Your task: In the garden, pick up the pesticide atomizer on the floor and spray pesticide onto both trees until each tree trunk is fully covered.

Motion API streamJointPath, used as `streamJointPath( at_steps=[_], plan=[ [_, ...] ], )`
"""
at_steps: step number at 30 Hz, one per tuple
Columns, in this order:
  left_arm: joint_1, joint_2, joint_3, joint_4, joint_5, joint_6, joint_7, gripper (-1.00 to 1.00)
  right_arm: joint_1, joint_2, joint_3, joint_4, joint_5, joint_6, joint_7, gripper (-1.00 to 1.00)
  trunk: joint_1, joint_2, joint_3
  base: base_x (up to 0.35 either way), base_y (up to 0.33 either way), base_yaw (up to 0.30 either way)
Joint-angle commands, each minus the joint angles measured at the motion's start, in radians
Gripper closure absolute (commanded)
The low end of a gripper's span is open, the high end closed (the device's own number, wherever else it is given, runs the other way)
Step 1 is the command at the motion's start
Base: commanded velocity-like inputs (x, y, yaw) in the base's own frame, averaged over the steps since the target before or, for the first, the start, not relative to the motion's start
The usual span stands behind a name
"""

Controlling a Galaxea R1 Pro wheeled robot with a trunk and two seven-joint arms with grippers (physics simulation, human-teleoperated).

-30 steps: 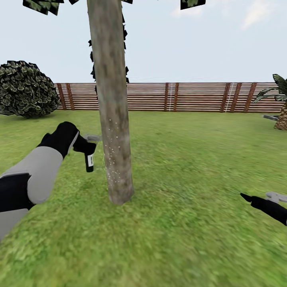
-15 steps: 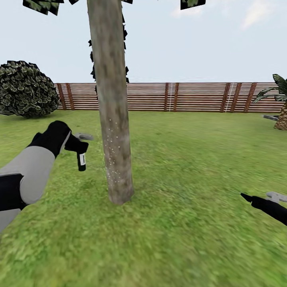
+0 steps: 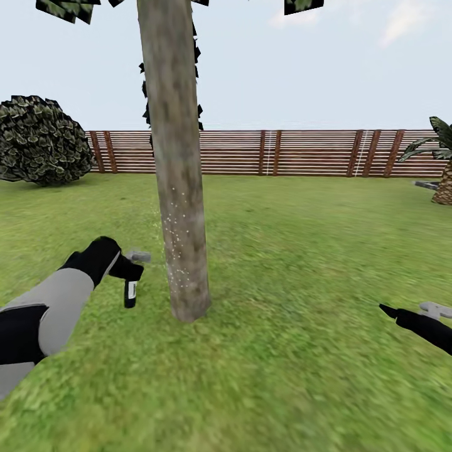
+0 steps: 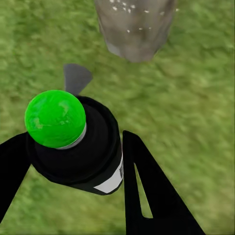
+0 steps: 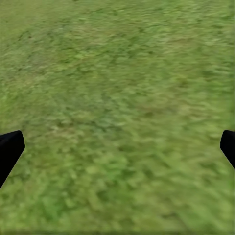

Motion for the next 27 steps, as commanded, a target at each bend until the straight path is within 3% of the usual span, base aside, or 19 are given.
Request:
streamJointPath(
  at_steps=[1,7,10,13,15,16,19,27],
  plan=[
    [0.026,-0.001,0.002,0.000,0.005,-0.021,0.035,1.00,0.000,0.000,0.000,0.000,0.000,0.000,0.000,-1.00,0.000,0.000,0.000,0.000,0.000,0.000],
    [0.128,-0.007,0.003,0.000,0.010,-0.103,0.078,1.00,0.000,0.001,0.001,0.000,0.000,-0.001,0.000,-1.00,0.000,0.000,0.000,0.000,0.000,0.000],
    [0.138,-0.007,0.010,0.001,0.029,-0.109,0.078,1.00,0.000,0.001,0.001,0.000,0.000,0.000,0.001,-1.00,0.000,0.000,0.000,0.000,0.000,0.000],
    [0.163,-0.007,0.015,0.003,0.087,-0.112,0.078,1.00,0.000,0.001,0.002,0.000,0.001,0.001,0.003,-1.00,0.000,0.000,0.000,0.000,0.000,0.077],
    [0.168,-0.007,0.016,0.003,0.106,-0.112,0.078,1.00,0.000,0.001,0.002,0.000,0.001,0.001,0.002,-1.00,0.000,0.000,0.000,0.060,-0.102,0.230],
    [0.175,-0.007,0.016,0.003,0.141,-0.113,0.078,1.00,0.000,0.001,0.002,0.000,0.001,0.001,0.003,-1.00,0.000,0.000,0.000,0.129,-0.237,0.106],
    [0.202,-0.007,0.015,0.003,0.189,-0.122,0.079,1.00,0.000,0.000,0.002,0.000,0.001,0.001,0.003,-1.00,0.000,0.000,0.000,0.140,-0.260,0.043],
    [0.215,-0.005,0.016,0.003,0.199,-0.125,0.079,1.00,0.000,-0.001,0.000,0.000,0.001,0.001,0.002,-1.00,0.000,0.000,0.000,0.147,-0.272,0.217]
  ],
)
